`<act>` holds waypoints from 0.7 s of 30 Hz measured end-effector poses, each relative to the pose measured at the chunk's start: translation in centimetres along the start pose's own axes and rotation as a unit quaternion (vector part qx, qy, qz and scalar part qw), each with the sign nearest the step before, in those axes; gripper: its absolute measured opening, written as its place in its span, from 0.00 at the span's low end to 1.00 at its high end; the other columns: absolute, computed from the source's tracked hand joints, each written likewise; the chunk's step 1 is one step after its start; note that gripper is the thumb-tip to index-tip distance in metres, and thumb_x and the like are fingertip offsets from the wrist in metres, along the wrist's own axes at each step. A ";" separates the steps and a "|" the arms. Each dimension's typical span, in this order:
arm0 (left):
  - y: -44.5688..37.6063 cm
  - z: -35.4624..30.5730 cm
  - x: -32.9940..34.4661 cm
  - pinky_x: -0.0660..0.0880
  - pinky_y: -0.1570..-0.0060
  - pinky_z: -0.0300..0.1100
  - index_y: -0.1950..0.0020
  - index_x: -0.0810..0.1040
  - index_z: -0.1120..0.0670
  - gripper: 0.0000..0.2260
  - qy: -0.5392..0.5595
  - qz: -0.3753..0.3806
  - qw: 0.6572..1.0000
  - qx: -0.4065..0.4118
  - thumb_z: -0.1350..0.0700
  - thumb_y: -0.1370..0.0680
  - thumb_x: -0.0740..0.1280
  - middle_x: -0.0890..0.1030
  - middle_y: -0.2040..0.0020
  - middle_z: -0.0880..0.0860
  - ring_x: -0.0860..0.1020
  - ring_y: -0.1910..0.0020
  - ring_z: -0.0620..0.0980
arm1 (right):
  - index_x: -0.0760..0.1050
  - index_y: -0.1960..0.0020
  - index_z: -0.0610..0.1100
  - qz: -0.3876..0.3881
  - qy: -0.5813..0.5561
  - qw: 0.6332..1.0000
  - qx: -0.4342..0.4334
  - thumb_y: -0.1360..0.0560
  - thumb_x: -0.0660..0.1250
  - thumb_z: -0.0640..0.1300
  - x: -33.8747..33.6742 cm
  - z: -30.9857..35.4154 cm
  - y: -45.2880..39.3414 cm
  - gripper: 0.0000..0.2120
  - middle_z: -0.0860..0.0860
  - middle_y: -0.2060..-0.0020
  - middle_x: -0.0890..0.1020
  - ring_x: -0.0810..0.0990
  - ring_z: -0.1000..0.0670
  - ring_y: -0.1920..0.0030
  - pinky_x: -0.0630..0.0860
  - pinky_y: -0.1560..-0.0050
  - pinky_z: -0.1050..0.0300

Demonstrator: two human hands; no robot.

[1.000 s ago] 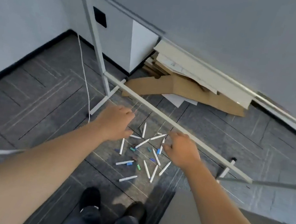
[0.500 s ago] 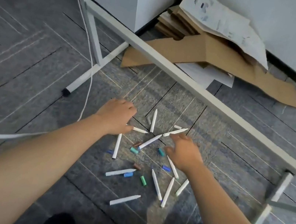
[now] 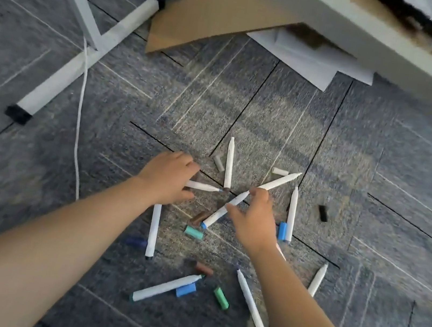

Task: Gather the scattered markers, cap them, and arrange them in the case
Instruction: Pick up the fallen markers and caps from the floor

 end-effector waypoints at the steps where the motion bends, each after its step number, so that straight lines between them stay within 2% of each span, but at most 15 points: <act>1: -0.1 0.2 0.3 0.65 0.35 0.45 0.31 0.64 0.55 0.26 0.009 -0.008 1.000 -0.005 0.44 0.24 0.63 0.69 0.34 0.53 0.66 0.34 0.51 | 0.60 0.33 0.40 -0.013 -0.041 0.999 0.021 0.25 0.66 0.47 0.6 -0.2 -0.2 0.26 0.45 0.38 0.70 0.75 0.48 0.51 0.73 0.51 0.54; 3: -0.4 0.6 0.9 0.66 0.39 0.43 0.35 0.67 0.56 0.24 0.026 -0.024 0.999 -0.016 0.44 0.26 0.65 0.70 0.37 0.53 0.67 0.37 0.51 | 0.60 0.38 0.41 -0.035 -0.101 0.993 0.056 0.26 0.68 0.47 1.5 -0.5 -0.6 0.23 0.45 0.46 0.71 0.71 0.52 0.64 0.70 0.63 0.56; 6: -1.1 0.8 1.5 0.66 0.41 0.43 0.40 0.70 0.55 0.22 0.043 -0.035 0.998 -0.028 0.43 0.27 0.66 0.71 0.41 0.52 0.68 0.39 0.51 | 0.57 0.48 0.44 -0.067 -0.139 0.985 0.083 0.28 0.70 0.47 2.5 -0.9 -1.6 0.22 0.43 0.52 0.75 0.75 0.46 0.63 0.73 0.63 0.51; 9: -1.6 1.2 1.8 0.65 0.43 0.43 0.45 0.72 0.55 0.19 0.067 -0.038 0.996 -0.039 0.44 0.28 0.67 0.72 0.43 0.52 0.68 0.41 0.52 | 0.58 0.45 0.42 -0.079 -0.112 0.987 0.083 0.28 0.70 0.44 3.0 -0.5 -2.3 0.22 0.45 0.57 0.74 0.77 0.42 0.59 0.77 0.59 0.47; 12: -1.0 1.8 1.8 0.64 0.48 0.43 0.50 0.73 0.56 0.15 0.119 -0.071 0.989 -0.060 0.46 0.28 0.68 0.73 0.47 0.53 0.69 0.44 0.52 | 0.60 0.41 0.39 -0.088 -0.075 0.989 0.087 0.26 0.68 0.41 2.9 -0.1 -2.6 0.21 0.50 0.64 0.71 0.74 0.44 0.63 0.73 0.64 0.51; 15: 1.0 2.7 1.6 0.60 0.61 0.38 0.58 0.69 0.56 0.12 0.241 -0.152 0.952 -0.114 0.51 0.27 0.68 0.71 0.60 0.50 0.70 0.56 0.51 | 0.62 0.43 0.41 -0.080 -0.093 0.989 0.082 0.25 0.65 0.39 2.8 -0.4 -2.5 0.15 0.53 0.68 0.68 0.71 0.51 0.69 0.67 0.70 0.58; 18: 3.8 3.2 2.0 0.59 0.71 0.37 0.57 0.65 0.56 0.11 0.336 -0.202 0.900 -0.191 0.53 0.24 0.66 0.65 0.66 0.46 0.66 0.68 0.45 | 0.64 0.50 0.42 -0.062 -0.099 0.992 0.037 0.24 0.61 0.36 3.0 -0.1 -1.5 0.06 0.52 0.67 0.69 0.67 0.56 0.72 0.60 0.77 0.70; 21: 6.3 3.1 2.9 0.61 0.74 0.33 0.53 0.63 0.56 0.09 0.409 -0.210 0.851 -0.255 0.53 0.22 0.62 0.67 0.65 0.46 0.66 0.69 0.40 | 0.67 0.51 0.41 -0.061 -0.140 0.988 0.009 0.23 0.57 0.35 3.4 0.0 -0.4 0.03 0.49 0.65 0.71 0.67 0.54 0.71 0.63 0.74 0.66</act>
Point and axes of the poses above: each hand's wrist, its own y-axis away from the middle knuckle, its own x-axis out of the palm, z = x × y, the point moved 6 cm from there along -y, towards the middle knuckle
